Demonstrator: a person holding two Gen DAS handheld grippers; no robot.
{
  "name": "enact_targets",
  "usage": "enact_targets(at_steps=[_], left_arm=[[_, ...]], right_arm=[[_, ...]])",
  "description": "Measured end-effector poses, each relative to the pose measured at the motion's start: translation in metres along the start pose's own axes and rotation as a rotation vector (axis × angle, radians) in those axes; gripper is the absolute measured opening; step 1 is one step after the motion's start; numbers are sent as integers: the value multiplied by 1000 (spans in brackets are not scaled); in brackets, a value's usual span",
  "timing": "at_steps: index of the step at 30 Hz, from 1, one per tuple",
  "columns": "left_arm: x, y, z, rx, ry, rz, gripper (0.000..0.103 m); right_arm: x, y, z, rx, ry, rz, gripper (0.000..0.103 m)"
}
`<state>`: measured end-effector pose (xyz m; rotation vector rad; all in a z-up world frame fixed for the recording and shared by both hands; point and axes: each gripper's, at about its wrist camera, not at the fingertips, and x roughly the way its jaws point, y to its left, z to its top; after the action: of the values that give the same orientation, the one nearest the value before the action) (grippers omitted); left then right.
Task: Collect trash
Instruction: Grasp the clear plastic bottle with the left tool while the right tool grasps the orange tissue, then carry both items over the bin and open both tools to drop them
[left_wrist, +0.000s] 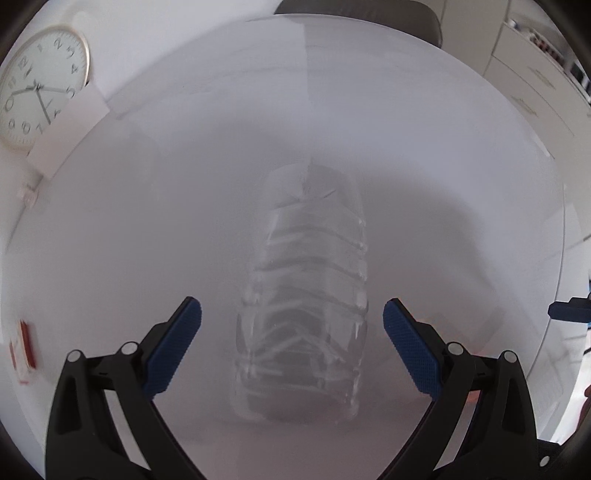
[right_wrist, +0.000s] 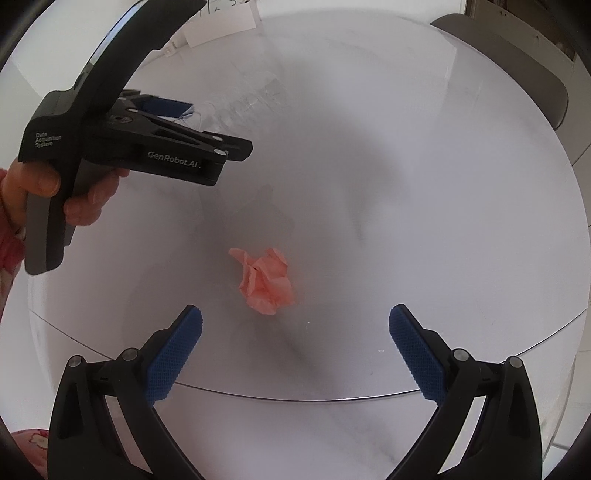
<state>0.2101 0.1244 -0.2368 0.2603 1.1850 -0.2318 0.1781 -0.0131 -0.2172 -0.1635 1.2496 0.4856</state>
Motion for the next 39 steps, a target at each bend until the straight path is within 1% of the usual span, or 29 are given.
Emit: enact_targets(at_steps=[1, 2, 4, 5, 8, 9, 11, 13, 14, 16, 17, 18, 19, 21, 25, 28, 30, 31, 33, 34, 36, 37, 39], left_arm=[[0, 0, 1, 5, -4, 4, 87], [0, -1, 2, 8, -6, 7, 77], [2, -1, 3, 1, 6, 13, 64], [2, 0, 2, -10, 8, 9, 60], [1, 4, 0, -40, -5, 0, 59], [0, 4, -3, -52, -8, -3, 59], [-5, 7, -8, -75, -14, -7, 59], [-5, 14, -10, -94, -23, -10, 59], [-9, 17, -14, -112, -28, -11, 59], [-10, 29, -15, -140, -34, -17, 59], [-15, 31, -19, -160, -39, -19, 59], [-23, 32, -25, -177, -44, -21, 59], [-31, 29, -33, -194, -48, -20, 59], [-42, 32, -42, -226, -54, -21, 59], [-59, 32, -58, -277, -60, -28, 59], [-69, 24, -68, -276, -66, -14, 59], [-79, 11, -77, -281, -63, -35, 59], [-83, 6, -80, -281, -62, -46, 59], [-95, -13, -88, -267, -61, -74, 59], [-99, -22, -90, -261, -62, -82, 59], [-111, -48, -97, -228, -62, -113, 59], [-118, -64, -98, -203, -63, -132, 59], [-128, -90, -101, -158, -68, -161, 59]], right_arm=[[0, 0, 0, 1, -1, 3, 100], [-1, 0, 0, 1, -5, 5, 100], [-1, 1, 2, -3, -16, 10, 100], [-2, 0, 3, -6, -21, 12, 100], [-4, 3, -3, -24, -41, 17, 100], [-1, 14, 0, -31, -46, 18, 100], [0, 15, -1, -52, -48, 25, 94], [4, 17, 1, -63, -39, 28, 83], [8, 19, 2, -68, -34, 30, 80], [11, 19, 5, -74, -27, 29, 67], [14, 22, 7, -77, -20, 25, 64], [17, 24, 7, -79, -15, 21, 55], [19, 26, 8, -81, -8, 21, 44], [20, 27, 8, -85, 1, 18, 32], [12, 31, 5, -95, -15, 15, 31], [1, 30, -5, -82, -34, 14, 31], [-11, 26, -13, -58, -52, 18, 31], [-20, 12, -21, -44, -61, 21, 31], [-33, 0, -40, -7, -79, 24, 31], [-44, -6, -55, 18, -88, 25, 31], [-56, -14, -75, 56, -100, 24, 31], [-68, -22, -94, 86, -106, 21, 31], [-80, -32, -120, 129, -110, 9, 31]])
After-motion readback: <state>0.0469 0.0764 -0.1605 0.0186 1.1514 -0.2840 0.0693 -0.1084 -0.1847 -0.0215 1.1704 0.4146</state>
